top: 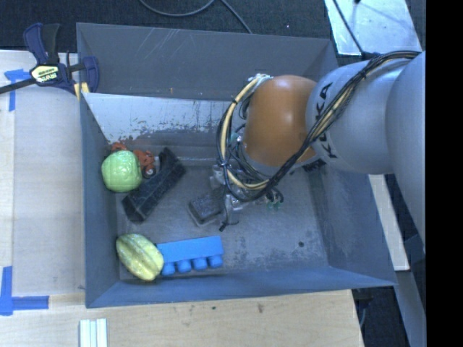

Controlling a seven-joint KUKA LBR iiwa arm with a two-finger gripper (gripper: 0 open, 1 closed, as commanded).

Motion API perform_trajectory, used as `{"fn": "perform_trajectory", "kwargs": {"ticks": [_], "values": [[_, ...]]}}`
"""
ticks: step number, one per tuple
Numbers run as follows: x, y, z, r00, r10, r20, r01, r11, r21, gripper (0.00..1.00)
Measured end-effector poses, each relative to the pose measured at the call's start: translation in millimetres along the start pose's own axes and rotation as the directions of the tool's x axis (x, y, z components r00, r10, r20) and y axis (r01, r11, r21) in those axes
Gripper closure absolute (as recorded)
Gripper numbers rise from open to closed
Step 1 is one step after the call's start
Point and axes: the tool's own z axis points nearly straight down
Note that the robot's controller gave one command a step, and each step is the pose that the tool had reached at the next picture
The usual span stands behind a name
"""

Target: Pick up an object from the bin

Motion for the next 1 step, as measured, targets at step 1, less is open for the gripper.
{"fn": "perform_trajectory", "kwargs": {"ticks": [1], "values": [[1.8,-0.7,-4.6,1.0,0.012,0.001,-0.012,1.0,0.0,1.0]]}}
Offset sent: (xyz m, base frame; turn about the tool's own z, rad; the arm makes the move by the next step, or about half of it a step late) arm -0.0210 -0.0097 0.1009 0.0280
